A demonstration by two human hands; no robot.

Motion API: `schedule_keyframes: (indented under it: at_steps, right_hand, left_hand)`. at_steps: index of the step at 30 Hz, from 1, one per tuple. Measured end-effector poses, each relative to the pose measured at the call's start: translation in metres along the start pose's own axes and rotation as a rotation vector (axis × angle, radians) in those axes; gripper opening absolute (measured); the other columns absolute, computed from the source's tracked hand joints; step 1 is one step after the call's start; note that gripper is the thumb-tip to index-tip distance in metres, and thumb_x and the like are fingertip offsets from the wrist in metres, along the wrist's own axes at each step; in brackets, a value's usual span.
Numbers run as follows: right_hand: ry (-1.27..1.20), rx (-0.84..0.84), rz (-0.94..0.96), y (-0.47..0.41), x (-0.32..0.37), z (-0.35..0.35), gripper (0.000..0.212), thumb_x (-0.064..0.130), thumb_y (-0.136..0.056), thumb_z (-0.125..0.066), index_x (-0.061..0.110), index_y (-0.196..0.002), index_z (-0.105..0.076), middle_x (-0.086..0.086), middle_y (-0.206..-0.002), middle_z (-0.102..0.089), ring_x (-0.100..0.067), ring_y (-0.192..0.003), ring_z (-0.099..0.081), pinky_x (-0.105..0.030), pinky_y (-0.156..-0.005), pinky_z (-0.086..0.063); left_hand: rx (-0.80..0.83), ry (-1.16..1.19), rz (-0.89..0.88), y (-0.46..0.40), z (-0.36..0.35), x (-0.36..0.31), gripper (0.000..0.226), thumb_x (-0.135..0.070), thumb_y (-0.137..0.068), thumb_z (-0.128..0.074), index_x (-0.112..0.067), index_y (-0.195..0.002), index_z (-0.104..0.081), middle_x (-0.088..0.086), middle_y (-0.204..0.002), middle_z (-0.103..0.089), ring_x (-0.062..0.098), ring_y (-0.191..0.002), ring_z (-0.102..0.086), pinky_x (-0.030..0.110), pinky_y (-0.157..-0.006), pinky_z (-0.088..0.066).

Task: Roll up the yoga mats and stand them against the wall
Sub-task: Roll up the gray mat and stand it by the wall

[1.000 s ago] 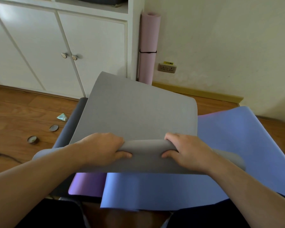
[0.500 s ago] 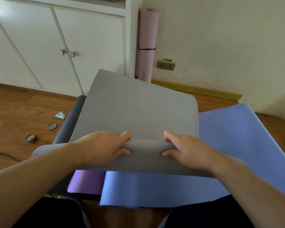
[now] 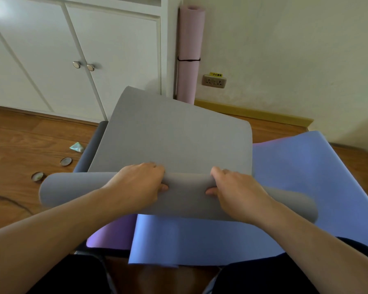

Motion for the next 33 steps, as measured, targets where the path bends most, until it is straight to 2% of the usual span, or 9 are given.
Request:
schedule_keyframes:
  at_steps: [3,5,10,18,21,24,26,29,33]
  right_hand:
    - [-0.051,0.034,0.014,-0.001,-0.003,-0.003,0.033,0.051,-0.105,-0.054,0.024,-0.101,-0.037,0.001,-0.095,-0.058,-0.027,-0.085,-0.062,-0.041,-0.068,-0.040]
    - [-0.063,0.042,0.035,-0.001,-0.002,-0.001,0.037,0.055,-0.101,-0.059,0.025,-0.103,-0.038,0.001,-0.097,-0.060,-0.026,-0.086,-0.061,-0.041,-0.069,-0.042]
    - [-0.133,0.104,0.080,0.000,-0.001,-0.004,0.043,0.057,-0.097,-0.067,0.026,-0.104,-0.037,0.006,-0.090,-0.059,-0.020,-0.082,-0.060,-0.040,-0.068,-0.041]
    - [-0.166,0.024,0.132,0.002,0.001,-0.003,0.037,0.050,-0.099,-0.065,0.027,-0.089,-0.038,0.010,-0.088,-0.054,-0.020,-0.086,-0.055,-0.042,-0.071,-0.040]
    - [-0.148,-0.018,0.119,0.000,0.002,0.001,0.036,0.054,-0.097,-0.066,0.028,-0.087,-0.043,0.009,-0.093,-0.050,-0.016,-0.089,-0.050,-0.040,-0.070,-0.038]
    - [-0.129,-0.058,0.058,-0.003,-0.003,0.004,0.033,0.057,-0.096,-0.065,0.028,-0.089,-0.052,0.008,-0.099,-0.048,-0.016,-0.096,-0.049,-0.038,-0.071,-0.040]
    - [-0.129,-0.063,0.030,-0.005,-0.005,0.006,0.030,0.055,-0.097,-0.066,0.028,-0.091,-0.057,0.007,-0.097,-0.051,-0.019,-0.096,-0.053,-0.038,-0.073,-0.043]
    - [-0.150,-0.086,0.027,-0.004,-0.006,0.010,0.025,0.053,-0.096,-0.067,0.029,-0.104,-0.066,0.009,-0.099,-0.060,-0.018,-0.095,-0.058,-0.041,-0.081,-0.051]
    - [-0.086,-0.126,0.069,-0.002,-0.001,0.016,0.022,0.048,-0.102,-0.060,0.034,-0.120,-0.058,0.006,-0.108,-0.067,-0.022,-0.099,-0.063,-0.044,-0.084,-0.053]
  left_hand:
    - [0.034,-0.042,-0.050,0.002,-0.003,-0.002,0.024,-0.044,-0.108,-0.046,-0.021,-0.107,-0.043,0.000,-0.114,-0.062,0.024,-0.103,-0.062,0.035,-0.081,-0.043]
    - [0.062,-0.031,-0.059,0.003,-0.006,-0.002,0.027,-0.046,-0.107,-0.048,-0.021,-0.106,-0.040,0.003,-0.114,-0.063,0.026,-0.103,-0.063,0.037,-0.084,-0.046]
    - [0.126,-0.022,-0.075,0.009,-0.012,-0.006,0.044,-0.063,-0.101,-0.051,-0.022,-0.112,-0.039,0.000,-0.111,-0.064,0.024,-0.100,-0.064,0.039,-0.087,-0.050]
    - [0.137,-0.044,-0.075,0.009,-0.012,-0.005,0.034,-0.055,-0.106,-0.049,-0.022,-0.112,-0.044,-0.001,-0.112,-0.062,0.024,-0.104,-0.063,0.039,-0.083,-0.045]
    - [0.148,0.024,-0.056,0.008,-0.015,-0.002,0.031,-0.055,-0.105,-0.051,-0.026,-0.113,-0.052,-0.004,-0.111,-0.051,0.020,-0.104,-0.058,0.035,-0.085,-0.043]
    - [0.104,0.078,-0.019,0.005,-0.013,0.000,0.035,-0.058,-0.103,-0.053,-0.025,-0.115,-0.059,-0.002,-0.110,-0.042,0.017,-0.092,-0.050,0.033,-0.081,-0.042]
    - [0.065,0.081,-0.001,0.001,-0.009,0.003,0.038,-0.058,-0.101,-0.057,-0.023,-0.113,-0.062,-0.002,-0.107,-0.042,0.018,-0.091,-0.051,0.034,-0.080,-0.043]
    - [0.001,0.077,-0.007,-0.002,0.005,0.006,0.039,-0.060,-0.095,-0.064,-0.025,-0.112,-0.065,-0.005,-0.106,-0.047,0.020,-0.098,-0.058,0.037,-0.085,-0.049]
    - [-0.091,0.049,-0.029,0.000,0.019,0.000,0.034,-0.055,-0.098,-0.062,-0.026,-0.115,-0.062,-0.005,-0.116,-0.061,0.020,-0.108,-0.061,0.039,-0.093,-0.050]
Point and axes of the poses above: each hand's wrist, its own y-axis away from the middle knuckle, its own z-axis out of the back of the hand, x = y × z, the point moved 9 cm from there along -y, towards the middle knuckle
